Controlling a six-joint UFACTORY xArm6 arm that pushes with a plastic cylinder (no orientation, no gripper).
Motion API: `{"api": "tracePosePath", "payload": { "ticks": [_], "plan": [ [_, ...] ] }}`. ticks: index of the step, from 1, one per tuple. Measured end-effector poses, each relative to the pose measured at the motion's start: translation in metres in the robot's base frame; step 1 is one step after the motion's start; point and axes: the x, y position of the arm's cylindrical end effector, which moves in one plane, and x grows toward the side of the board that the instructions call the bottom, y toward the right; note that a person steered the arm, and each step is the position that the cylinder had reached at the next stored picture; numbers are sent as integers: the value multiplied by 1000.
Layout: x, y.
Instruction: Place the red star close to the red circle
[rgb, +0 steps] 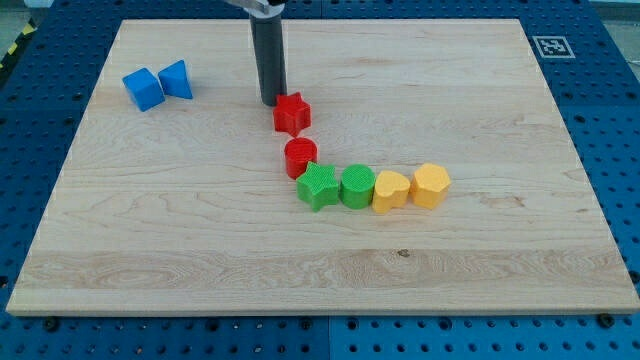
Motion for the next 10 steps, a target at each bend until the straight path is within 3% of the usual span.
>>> {"api": "tracePosePath", "payload": {
  "ticks": [4, 7, 10],
  "plan": [
    [-4, 57],
    [-4, 26],
    [13, 49]
  ]
}}
